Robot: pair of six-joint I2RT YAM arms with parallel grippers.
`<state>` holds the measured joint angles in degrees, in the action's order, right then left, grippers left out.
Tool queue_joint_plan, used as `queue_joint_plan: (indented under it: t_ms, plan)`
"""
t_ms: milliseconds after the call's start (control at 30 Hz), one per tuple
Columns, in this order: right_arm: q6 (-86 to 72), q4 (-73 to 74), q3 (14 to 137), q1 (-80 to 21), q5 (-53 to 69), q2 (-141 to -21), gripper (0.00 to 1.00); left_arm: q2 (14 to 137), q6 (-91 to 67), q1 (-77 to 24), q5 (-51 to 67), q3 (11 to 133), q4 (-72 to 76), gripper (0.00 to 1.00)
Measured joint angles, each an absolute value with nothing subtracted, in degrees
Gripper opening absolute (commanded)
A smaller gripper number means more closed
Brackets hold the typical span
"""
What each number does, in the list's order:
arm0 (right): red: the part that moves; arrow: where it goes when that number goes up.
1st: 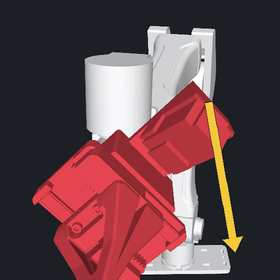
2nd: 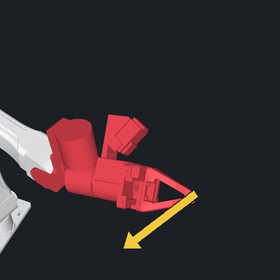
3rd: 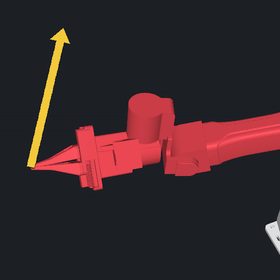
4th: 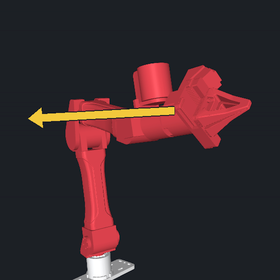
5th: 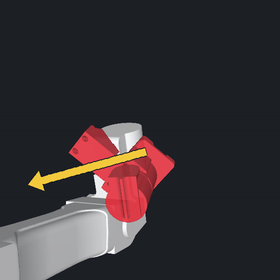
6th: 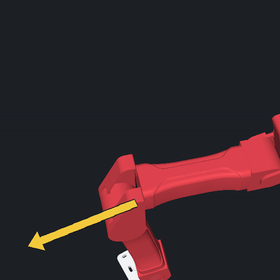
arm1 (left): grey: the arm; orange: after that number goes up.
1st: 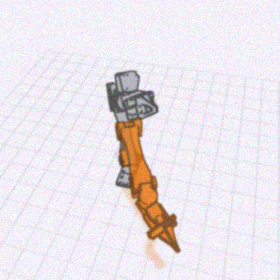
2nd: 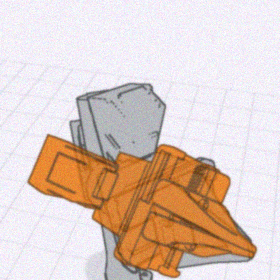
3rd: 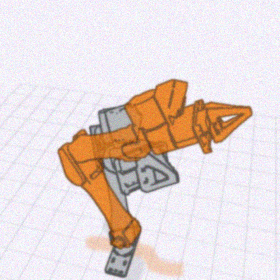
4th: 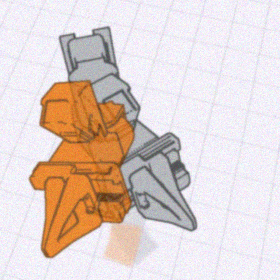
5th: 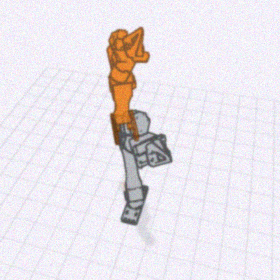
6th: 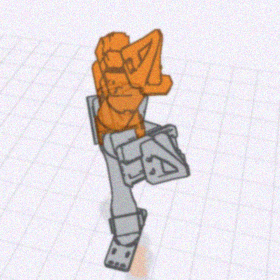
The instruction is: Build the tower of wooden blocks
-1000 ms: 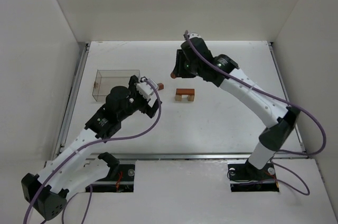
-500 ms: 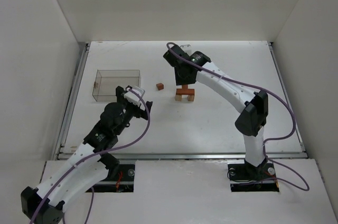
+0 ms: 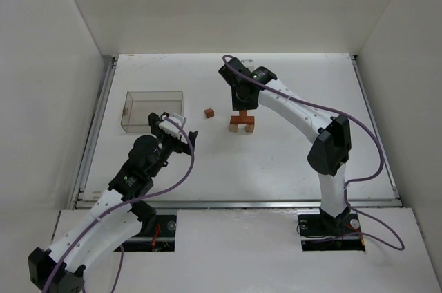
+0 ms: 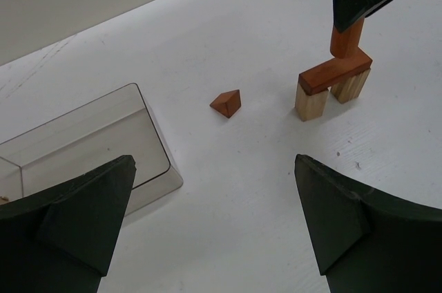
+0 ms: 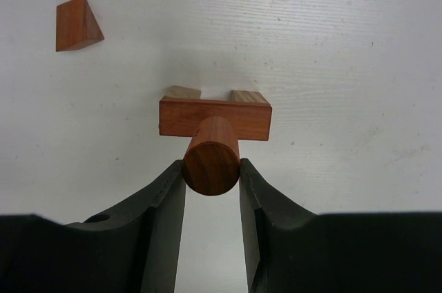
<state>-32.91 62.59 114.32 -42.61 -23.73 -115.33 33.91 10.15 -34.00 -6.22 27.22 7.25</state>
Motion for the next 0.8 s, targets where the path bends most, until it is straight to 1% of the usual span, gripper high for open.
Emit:
queue_joint_plan:
  t_ms: [467, 800]
  plan:
    - [-33.0, 59.2, 113.3, -42.0, -21.3, -115.9, 0.0, 34.4, 10.1, -33.3, -5.4, 27.2, 7.3, 1.0]
    - [-33.1, 58.2, 110.3, -41.2, -21.0, -115.9, 0.0, 34.4, 10.1, -33.3, -5.3, 27.2, 7.3, 1.0]
